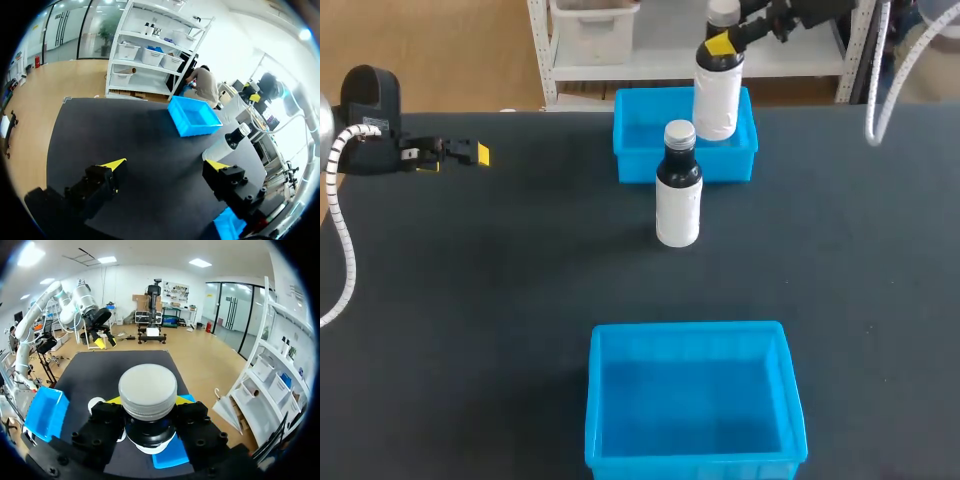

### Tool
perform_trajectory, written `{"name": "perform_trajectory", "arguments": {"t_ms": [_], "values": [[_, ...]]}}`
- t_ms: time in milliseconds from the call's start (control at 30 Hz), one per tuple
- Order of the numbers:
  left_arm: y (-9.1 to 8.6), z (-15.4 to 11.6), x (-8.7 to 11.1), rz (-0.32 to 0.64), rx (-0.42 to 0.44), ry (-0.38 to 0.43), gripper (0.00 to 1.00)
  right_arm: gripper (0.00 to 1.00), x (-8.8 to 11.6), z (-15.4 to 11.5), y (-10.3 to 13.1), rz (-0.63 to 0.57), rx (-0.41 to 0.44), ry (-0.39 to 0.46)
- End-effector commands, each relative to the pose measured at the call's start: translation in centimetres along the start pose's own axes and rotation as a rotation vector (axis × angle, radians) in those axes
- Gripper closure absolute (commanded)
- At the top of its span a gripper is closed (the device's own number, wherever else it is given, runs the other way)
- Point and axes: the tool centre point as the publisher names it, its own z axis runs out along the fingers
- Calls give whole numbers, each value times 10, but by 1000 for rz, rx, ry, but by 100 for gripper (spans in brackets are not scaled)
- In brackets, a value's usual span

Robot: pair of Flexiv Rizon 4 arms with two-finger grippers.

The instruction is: Pick up the bottle, and place it in the far bin if it is heavy, or in the near bin if it is light.

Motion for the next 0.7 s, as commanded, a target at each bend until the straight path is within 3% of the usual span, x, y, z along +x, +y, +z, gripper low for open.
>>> {"name": "perform_trajectory", "arguments": {"t_ms": [33, 700], "values": [[0, 0, 0, 0, 0, 0, 0, 100, -4, 11, -11, 2, -41, -1], [0, 0, 0, 0, 0, 0, 0, 100, -23, 64, -19, -25, -78, -13]]}}
